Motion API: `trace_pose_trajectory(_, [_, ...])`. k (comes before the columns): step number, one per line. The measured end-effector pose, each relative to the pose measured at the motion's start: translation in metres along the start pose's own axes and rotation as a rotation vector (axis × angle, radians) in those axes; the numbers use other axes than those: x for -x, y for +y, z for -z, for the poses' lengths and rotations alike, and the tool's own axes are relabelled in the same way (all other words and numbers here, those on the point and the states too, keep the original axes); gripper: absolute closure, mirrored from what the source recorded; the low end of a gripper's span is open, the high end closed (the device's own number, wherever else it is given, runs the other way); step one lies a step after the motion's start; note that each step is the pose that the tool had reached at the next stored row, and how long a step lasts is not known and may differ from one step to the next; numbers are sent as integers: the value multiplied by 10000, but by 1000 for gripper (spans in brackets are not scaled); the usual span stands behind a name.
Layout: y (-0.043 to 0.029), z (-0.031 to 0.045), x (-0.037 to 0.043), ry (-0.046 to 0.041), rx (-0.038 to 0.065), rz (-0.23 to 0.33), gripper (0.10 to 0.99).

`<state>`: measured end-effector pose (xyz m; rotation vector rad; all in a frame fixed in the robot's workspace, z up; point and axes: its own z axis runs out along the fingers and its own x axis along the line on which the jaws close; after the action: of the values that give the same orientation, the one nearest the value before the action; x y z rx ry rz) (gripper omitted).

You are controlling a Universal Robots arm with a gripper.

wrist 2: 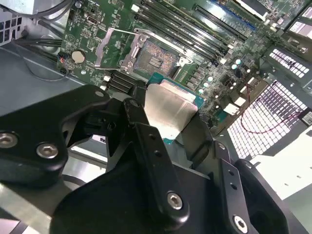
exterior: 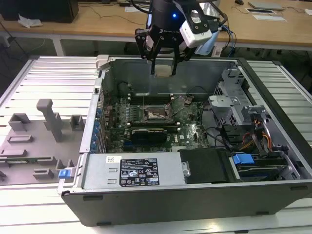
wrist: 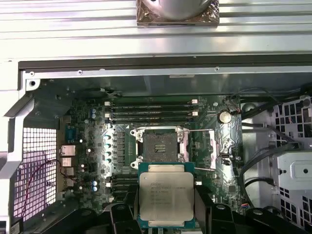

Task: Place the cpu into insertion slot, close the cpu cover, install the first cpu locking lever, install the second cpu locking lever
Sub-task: 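Place the cpu into insertion slot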

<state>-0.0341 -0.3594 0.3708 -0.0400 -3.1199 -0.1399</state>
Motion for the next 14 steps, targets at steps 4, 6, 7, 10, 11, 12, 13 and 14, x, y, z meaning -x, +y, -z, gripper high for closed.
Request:
trace_pose_trajectory(4, [-7,-86,2,-13,-10,1,545])
trace_pose_trajectory(6, [-9,-110,2,-20,-10,2,545])
trace_pose_trajectory(7, [-10,-130,2,-25,-9,2,545])
trace_pose_trajectory(10, [-15,-186,3,-35,-9,3,545])
trace_pose_trajectory(11, [-17,-215,4,-40,-11,3,545])
trace_pose_trajectory(12, [-18,-231,4,-42,-11,4,545])
trace_pose_trajectory(13, [-19,-250,5,-46,-10,4,545])
trace_pose_trajectory(14, [-21,-280,5,-52,-9,5,545])
